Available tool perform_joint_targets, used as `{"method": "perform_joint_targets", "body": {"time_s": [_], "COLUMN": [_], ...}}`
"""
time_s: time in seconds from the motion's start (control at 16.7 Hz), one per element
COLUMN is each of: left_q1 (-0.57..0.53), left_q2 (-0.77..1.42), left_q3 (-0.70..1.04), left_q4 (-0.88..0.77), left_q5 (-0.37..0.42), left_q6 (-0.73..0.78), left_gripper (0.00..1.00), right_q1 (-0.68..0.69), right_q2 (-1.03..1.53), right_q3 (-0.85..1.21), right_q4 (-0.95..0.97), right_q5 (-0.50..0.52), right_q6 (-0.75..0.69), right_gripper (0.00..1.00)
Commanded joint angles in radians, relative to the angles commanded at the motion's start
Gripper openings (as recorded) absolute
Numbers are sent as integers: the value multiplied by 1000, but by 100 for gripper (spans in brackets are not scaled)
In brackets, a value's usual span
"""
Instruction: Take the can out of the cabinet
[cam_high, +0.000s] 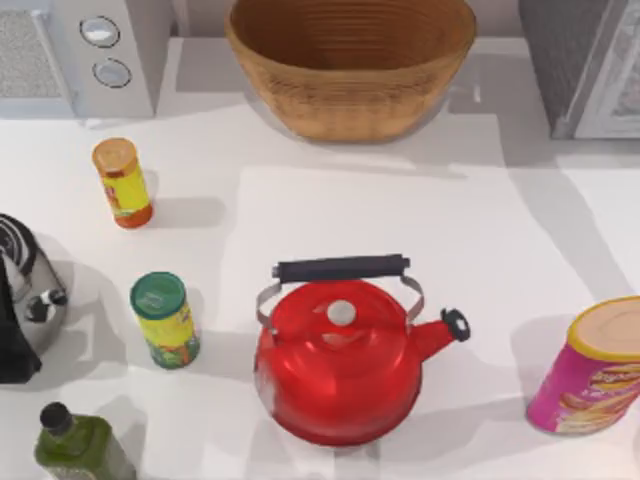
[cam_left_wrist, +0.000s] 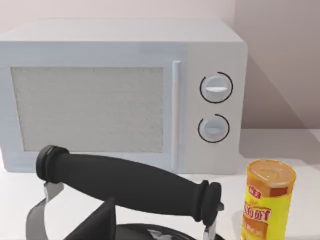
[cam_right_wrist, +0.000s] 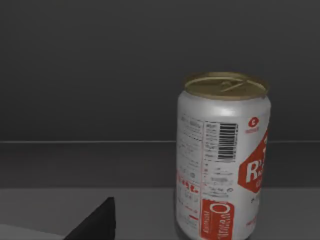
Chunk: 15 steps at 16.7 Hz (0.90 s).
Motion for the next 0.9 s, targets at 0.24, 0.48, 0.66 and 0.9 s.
{"method": "perform_joint_targets", "body": {"time_s": [0.24,0.48,0.66,0.9], "left_q1": [0,0,0,0], "left_q2": [0,0,0,0], "left_q3": [0,0,0,0], "left_q4": [0,0,0,0], "left_q5": [0,0,0,0], "left_q6": [0,0,0,0], "left_gripper": [100,100,100,100], "right_q1": [15,1,-25,-45], "right_q2": [16,55,167,234], "right_q3": [-2,40,155,221], "right_q4": [17,13,12,12], "right_q5": [16,2,-22,-41], "right_q6": [0,0,0,0], "right_gripper": [100,100,100,100]}}
